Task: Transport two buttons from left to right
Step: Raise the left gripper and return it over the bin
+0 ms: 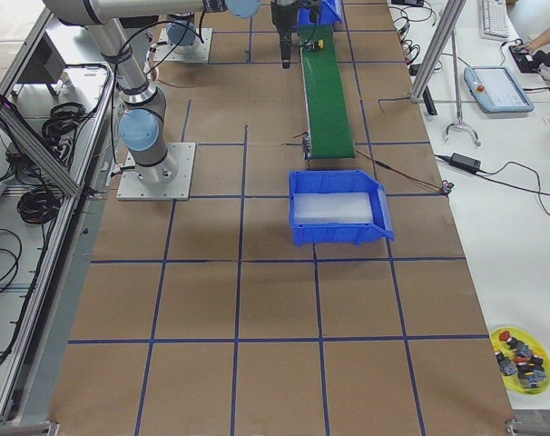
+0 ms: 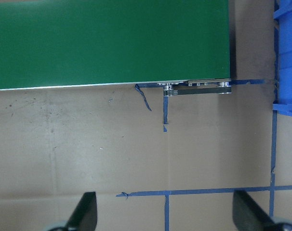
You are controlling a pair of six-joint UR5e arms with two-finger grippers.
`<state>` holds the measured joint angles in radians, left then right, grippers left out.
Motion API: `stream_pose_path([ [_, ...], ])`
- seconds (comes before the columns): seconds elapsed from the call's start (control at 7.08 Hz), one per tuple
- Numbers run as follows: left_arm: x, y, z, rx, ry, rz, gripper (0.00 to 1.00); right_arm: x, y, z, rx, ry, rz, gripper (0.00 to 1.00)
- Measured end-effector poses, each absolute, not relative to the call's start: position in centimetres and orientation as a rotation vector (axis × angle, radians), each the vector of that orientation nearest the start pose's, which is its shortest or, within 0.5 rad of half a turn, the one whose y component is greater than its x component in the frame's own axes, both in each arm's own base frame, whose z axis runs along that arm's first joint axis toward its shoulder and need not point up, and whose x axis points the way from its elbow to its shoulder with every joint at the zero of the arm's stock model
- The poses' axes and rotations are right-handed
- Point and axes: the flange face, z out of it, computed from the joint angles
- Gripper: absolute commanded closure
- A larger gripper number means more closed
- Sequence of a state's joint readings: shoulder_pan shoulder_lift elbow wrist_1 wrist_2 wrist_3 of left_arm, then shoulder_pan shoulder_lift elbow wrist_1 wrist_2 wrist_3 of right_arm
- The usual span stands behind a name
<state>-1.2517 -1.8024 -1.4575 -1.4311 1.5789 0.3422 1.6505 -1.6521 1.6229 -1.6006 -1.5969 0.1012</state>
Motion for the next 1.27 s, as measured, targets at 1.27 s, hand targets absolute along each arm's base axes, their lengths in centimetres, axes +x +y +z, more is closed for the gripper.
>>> stream_pose_path([
  [1.27,22.6,-59.8,34.7,0.155,3.147,0.033,0.00,16.7,-45.1,50.3,0.035,3.162,-0.089,0.00],
])
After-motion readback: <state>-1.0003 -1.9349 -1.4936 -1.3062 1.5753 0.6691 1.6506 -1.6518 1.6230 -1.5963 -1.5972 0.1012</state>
